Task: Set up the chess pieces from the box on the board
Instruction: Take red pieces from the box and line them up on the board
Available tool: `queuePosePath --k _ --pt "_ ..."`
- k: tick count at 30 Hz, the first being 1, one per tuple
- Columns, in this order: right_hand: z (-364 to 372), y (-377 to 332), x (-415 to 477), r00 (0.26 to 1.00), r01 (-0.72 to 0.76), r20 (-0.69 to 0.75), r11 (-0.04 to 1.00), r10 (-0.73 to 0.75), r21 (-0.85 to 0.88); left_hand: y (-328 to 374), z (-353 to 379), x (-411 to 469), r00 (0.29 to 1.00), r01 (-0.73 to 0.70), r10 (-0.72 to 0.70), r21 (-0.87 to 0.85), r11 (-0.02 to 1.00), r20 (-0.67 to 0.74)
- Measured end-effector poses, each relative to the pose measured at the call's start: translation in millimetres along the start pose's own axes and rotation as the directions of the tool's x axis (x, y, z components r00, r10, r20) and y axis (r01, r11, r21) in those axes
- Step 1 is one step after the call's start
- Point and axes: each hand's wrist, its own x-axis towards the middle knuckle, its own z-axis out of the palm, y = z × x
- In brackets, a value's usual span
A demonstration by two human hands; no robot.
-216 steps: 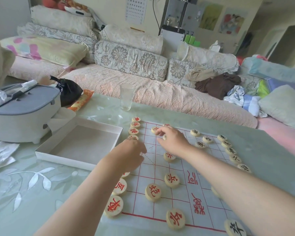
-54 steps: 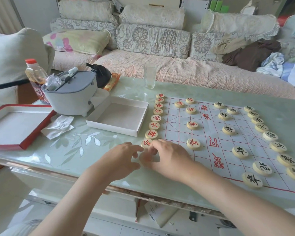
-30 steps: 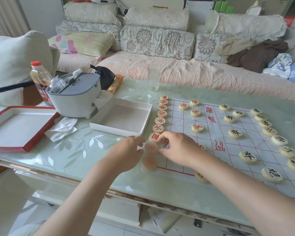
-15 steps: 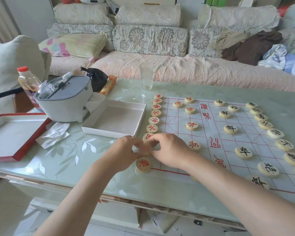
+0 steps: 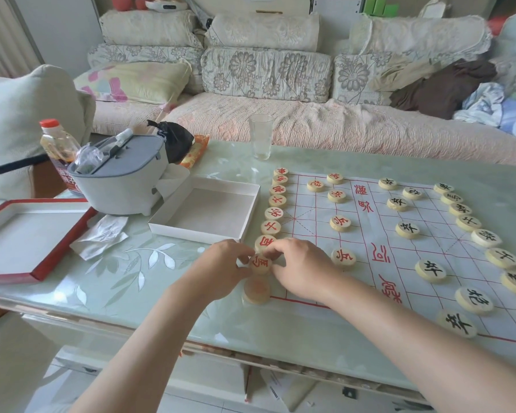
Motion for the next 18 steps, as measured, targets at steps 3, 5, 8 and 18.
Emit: queuePosePath --k 3,5,8,18 --pt "-6.5 -0.3 0.5 1.000 0.001 -0.014 1.000 0.000 0.013 -1.3 -2.5 0.0 1.000 -0.001 0.001 0.014 1.000 0.009" --pt "-17.4 1.4 5.6 0.998 -0.014 -0.067 1.000 0.016 0.018 -1.3 -8.6 2.0 1.000 0.003 -0.002 0.038 0.999 -0.013" --pt "-34.8 5.7 18.0 0.993 -0.034 -0.116 0.999 0.032 -0.015 2.9 -20.2 8.8 0.994 -0.033 0.039 0.064 0.997 -0.101" --pt "-20.2 8.1 45.8 0.999 -0.035 0.016 0.986 0.038 -0.160 18.6 -12.5 38.0 0.997 -0.049 0.057 0.151 0.987 -0.052"
